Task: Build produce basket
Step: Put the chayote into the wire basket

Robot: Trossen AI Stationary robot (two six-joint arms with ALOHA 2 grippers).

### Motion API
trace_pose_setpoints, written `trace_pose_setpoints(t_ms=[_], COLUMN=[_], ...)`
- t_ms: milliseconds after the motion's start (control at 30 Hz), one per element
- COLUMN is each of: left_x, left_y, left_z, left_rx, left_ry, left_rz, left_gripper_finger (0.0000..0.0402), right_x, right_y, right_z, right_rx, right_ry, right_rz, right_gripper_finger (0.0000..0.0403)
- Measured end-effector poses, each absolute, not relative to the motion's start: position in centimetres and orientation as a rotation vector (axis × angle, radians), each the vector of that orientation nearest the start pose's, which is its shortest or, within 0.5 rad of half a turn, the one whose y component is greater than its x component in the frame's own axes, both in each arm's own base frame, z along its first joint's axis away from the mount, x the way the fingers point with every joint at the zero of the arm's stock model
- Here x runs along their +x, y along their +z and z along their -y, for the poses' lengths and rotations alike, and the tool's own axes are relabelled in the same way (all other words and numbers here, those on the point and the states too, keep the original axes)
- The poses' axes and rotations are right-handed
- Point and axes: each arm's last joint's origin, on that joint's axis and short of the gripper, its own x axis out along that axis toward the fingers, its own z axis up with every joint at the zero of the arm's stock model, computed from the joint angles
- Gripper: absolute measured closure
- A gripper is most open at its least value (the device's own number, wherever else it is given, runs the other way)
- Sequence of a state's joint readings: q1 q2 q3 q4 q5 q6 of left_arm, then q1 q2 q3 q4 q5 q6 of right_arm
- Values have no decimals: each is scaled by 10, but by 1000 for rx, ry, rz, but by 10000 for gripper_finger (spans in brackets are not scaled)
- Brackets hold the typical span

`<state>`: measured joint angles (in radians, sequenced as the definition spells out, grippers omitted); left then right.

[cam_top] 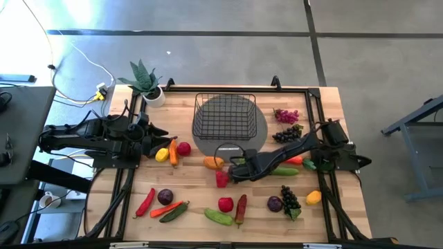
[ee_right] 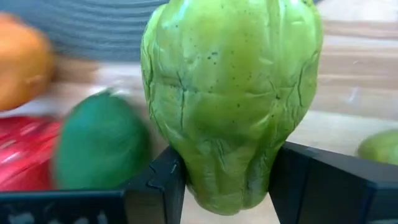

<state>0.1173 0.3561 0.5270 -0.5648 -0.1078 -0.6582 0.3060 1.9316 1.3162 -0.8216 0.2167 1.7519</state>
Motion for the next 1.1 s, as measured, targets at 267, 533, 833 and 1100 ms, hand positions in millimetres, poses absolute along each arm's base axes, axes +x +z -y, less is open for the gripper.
trace_pose_setpoints(t_ms=[267, 533, 833, 1100], left_x=[92, 92, 92, 92], left_y=[259, 259, 259, 259], left_z=[-14, -14, -14, -14], left_rx=[-619, -612, -607, -542], left_ry=[338, 339, 337, 325], left_rz=[-312, -313, -314, -324], left_gripper_finger=[202, 202, 202, 202], right_x=[356, 368, 380, 387], right_y=[210, 261, 299, 313], right_z=[-115, -113, -81, -31], right_rx=[979, 860, 738, 636], right_ry=[-1029, -910, -865, -857], right_rz=[-998, -956, -910, -936], right_gripper_finger=[252, 253, 253, 253])
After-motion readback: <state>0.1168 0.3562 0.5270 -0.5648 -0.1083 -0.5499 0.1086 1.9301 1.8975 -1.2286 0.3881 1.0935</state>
